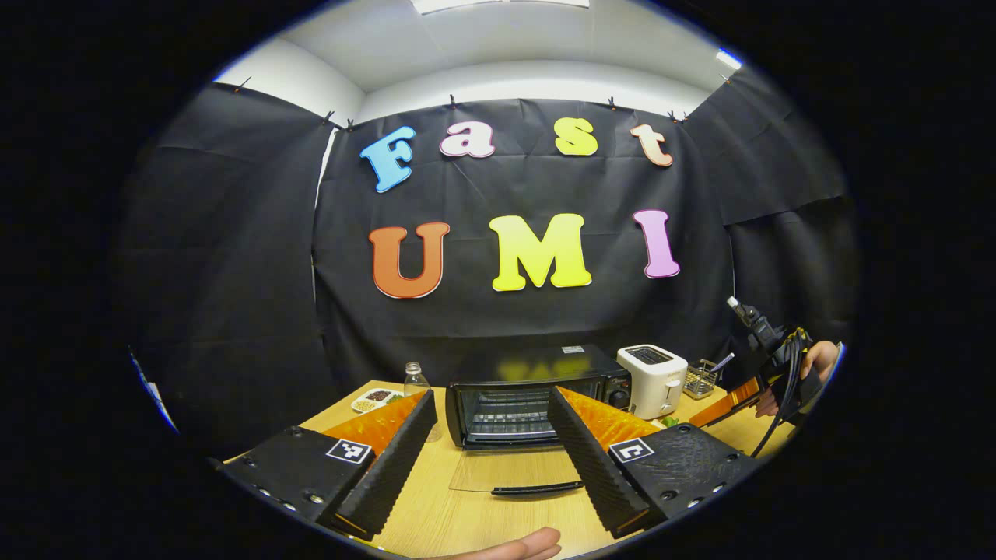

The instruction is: Open the electric oven with the left hand, put the food in, and close the electric oven.

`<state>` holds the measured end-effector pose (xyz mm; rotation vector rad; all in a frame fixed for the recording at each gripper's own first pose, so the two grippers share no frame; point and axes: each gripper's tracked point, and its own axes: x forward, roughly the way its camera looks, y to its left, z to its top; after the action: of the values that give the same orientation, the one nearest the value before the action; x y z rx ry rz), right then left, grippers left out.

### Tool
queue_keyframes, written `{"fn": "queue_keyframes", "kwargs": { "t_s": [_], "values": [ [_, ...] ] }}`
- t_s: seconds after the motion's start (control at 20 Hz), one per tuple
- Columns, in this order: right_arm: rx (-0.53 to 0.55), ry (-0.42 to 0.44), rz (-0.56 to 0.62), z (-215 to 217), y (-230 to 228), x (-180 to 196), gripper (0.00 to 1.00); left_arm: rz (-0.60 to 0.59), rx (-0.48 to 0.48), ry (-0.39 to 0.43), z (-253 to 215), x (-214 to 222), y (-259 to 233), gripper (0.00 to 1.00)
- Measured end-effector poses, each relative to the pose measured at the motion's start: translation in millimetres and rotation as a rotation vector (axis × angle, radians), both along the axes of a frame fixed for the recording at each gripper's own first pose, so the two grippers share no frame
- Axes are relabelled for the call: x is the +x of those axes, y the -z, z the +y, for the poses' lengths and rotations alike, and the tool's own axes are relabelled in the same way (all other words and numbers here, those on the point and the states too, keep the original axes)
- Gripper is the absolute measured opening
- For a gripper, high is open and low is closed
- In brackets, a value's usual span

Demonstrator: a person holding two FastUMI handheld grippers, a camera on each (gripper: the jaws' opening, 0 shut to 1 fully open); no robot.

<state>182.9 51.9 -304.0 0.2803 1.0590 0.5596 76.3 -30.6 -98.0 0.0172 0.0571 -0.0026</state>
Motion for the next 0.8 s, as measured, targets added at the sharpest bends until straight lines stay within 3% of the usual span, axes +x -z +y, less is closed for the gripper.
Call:
{"fn": "queue_keyframes", "kwargs": {
  "t_s": [0.2,0.5,0.6,0.65,0.7,0.8],
  "values": [
    [0.087,-0.066,0.113,14.5,18.0,4.2,0.93,-0.019,0.046,-0.061,13.9,-6.2,-9.3,0.95],
    [0.166,-0.098,0.210,40.4,30.5,13.7,0.82,0.020,0.005,-0.041,5.0,-6.4,-6.1,0.95],
    [0.177,-0.074,0.236,42.6,35.0,16.5,0.76,0.031,0.014,-0.041,2.6,-8.6,-3.2,0.95],
    [0.183,-0.059,0.244,42.4,37.3,18.1,0.59,0.034,0.017,-0.033,0.0,-9.4,-2.3,0.95],
    [0.196,-0.045,0.258,42.7,38.7,16.9,0.48,0.039,0.020,-0.028,-1.9,-9.4,-1.6,0.95],
    [0.210,-0.033,0.254,43.2,36.7,13.4,0.34,0.039,0.021,-0.025,-2.8,-12.7,-1.1,0.95]
  ]
}}
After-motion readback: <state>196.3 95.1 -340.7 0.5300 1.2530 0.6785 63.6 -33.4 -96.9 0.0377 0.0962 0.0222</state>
